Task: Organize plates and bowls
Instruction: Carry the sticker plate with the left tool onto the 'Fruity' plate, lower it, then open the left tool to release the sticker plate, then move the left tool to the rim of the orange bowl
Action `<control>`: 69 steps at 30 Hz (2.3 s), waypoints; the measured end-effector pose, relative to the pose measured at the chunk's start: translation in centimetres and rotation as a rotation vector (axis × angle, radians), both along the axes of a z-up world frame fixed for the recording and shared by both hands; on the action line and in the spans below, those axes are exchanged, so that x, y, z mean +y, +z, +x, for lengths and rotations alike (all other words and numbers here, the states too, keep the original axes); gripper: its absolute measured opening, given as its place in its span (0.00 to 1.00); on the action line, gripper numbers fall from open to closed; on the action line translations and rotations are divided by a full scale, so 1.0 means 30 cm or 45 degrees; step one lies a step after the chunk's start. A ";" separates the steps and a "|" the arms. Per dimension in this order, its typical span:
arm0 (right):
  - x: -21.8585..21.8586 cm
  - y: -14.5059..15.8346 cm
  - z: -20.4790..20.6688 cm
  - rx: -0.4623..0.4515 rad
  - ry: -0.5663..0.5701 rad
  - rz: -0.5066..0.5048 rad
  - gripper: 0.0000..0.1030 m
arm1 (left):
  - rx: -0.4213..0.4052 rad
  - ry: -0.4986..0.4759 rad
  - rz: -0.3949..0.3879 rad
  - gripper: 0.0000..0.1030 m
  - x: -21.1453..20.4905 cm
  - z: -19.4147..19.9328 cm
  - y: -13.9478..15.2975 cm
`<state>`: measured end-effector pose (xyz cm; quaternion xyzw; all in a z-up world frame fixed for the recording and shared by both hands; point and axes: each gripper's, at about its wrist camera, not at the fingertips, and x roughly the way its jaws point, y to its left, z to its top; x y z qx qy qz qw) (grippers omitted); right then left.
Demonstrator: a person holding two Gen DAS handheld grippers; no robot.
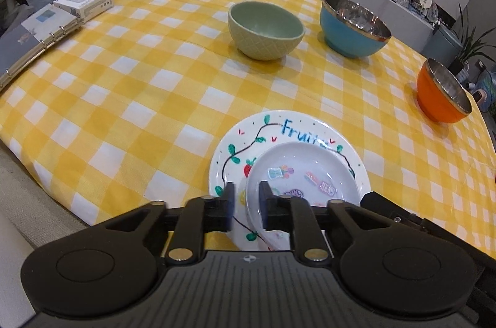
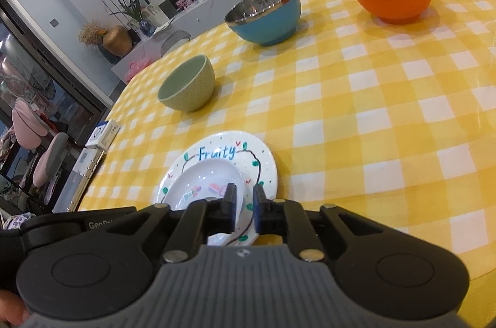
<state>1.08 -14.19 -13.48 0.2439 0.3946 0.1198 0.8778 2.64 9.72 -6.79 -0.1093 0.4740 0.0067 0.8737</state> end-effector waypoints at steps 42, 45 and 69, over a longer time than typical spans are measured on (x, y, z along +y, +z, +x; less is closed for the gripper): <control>-0.446 0.147 0.138 -0.220 -0.575 -0.221 0.51 | -0.406 -0.356 -0.198 0.46 -0.471 0.250 0.180; -0.483 0.142 0.178 -0.215 -0.606 -0.211 0.51 | -0.415 -0.383 -0.188 0.48 -0.518 0.288 0.172; -0.608 0.044 0.552 -0.080 -0.653 -0.297 0.65 | -0.360 -0.376 -0.112 0.51 -0.692 0.616 0.038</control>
